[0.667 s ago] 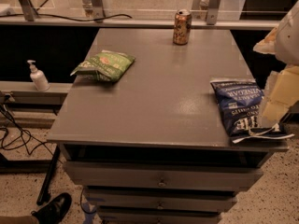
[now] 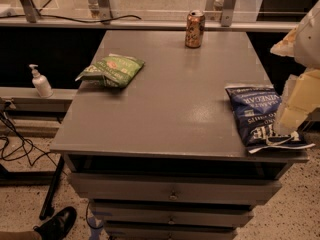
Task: Move green jalapeno chip bag near orange can
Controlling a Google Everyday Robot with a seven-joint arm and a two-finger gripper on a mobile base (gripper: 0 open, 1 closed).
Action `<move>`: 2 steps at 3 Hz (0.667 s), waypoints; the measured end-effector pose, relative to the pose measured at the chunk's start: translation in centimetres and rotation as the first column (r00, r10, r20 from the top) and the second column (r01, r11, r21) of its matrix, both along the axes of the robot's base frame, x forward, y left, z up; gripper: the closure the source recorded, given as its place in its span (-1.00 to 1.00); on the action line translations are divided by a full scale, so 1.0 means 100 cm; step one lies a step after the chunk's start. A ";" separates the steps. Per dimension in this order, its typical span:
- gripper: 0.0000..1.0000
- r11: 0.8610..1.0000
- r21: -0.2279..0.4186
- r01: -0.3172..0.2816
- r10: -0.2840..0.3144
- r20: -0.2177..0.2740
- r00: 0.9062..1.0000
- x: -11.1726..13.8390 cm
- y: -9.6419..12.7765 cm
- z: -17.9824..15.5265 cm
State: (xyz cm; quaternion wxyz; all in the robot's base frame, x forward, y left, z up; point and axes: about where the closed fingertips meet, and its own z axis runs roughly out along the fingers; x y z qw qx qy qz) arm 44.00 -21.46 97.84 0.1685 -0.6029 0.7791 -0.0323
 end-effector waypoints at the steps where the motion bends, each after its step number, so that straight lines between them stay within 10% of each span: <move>1: -1.00 0.997 0.078 -0.026 0.024 0.024 0.999 0.017 0.022 -0.011; 2: -1.00 0.980 0.188 -0.070 0.059 0.060 0.996 0.045 0.062 -0.025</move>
Offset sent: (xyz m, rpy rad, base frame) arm 0.0815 0.1110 -0.0397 0.3381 -0.0971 0.1117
